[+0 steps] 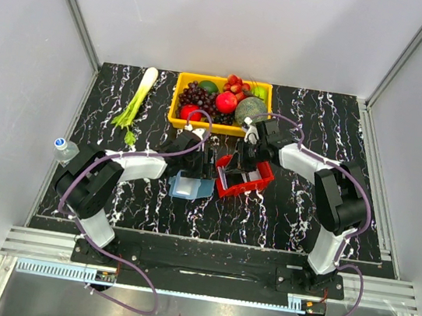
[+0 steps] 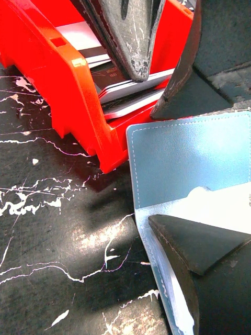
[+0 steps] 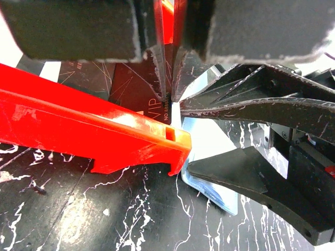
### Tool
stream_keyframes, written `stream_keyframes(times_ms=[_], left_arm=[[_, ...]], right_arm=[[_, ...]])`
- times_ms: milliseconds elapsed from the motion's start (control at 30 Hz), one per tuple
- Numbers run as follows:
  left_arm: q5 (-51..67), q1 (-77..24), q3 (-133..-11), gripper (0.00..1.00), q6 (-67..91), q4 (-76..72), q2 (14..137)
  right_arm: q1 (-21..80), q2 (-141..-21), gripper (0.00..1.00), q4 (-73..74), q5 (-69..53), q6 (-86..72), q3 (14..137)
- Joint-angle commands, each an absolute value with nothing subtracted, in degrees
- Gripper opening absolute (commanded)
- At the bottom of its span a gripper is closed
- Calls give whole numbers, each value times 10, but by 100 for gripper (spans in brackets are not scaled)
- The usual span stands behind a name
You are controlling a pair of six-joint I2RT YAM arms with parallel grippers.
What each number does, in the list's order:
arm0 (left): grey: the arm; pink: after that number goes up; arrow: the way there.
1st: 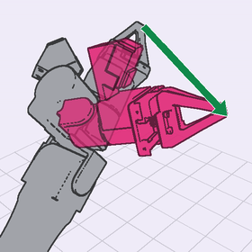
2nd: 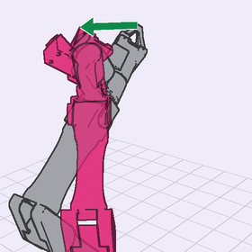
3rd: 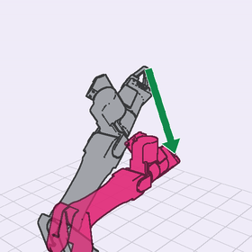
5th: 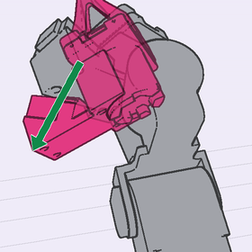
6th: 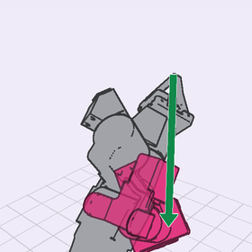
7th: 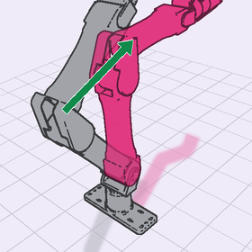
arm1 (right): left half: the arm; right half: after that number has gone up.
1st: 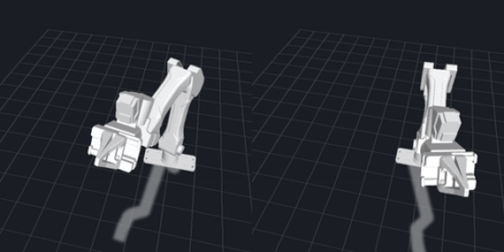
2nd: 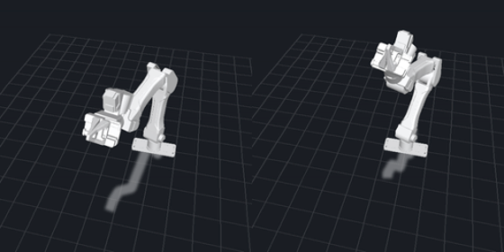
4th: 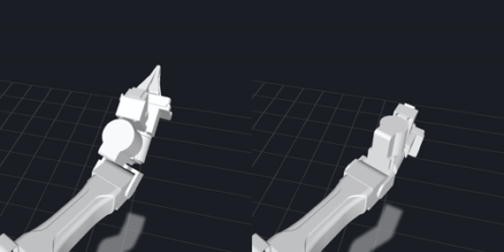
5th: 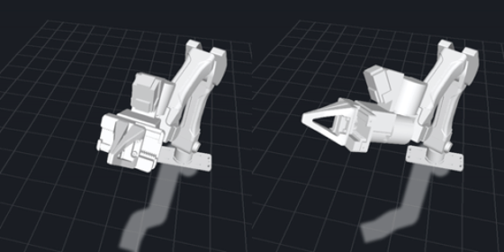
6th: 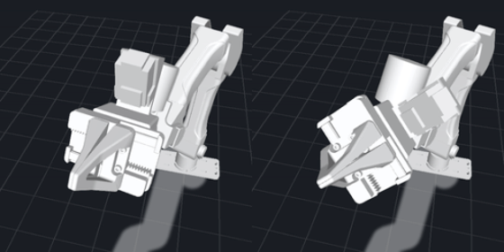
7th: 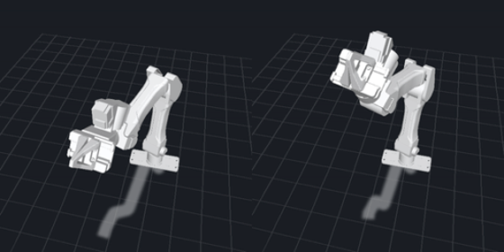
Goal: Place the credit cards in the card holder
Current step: Pick up the credit card from the storage box.
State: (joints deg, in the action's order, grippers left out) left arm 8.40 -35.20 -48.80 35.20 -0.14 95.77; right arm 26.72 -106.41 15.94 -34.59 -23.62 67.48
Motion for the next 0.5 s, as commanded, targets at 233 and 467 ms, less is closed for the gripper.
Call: stream_keyframes(times_ms=[233, 467], left_arm=[[98, -352, -504, 76, 355, -24, 969], [95, -352, -502, 76, 356, -23, 966]], right_arm=[[262, -1072, 14, 139, -423, -239, 676], [262, -1072, 12, 134, -411, -244, 671]])
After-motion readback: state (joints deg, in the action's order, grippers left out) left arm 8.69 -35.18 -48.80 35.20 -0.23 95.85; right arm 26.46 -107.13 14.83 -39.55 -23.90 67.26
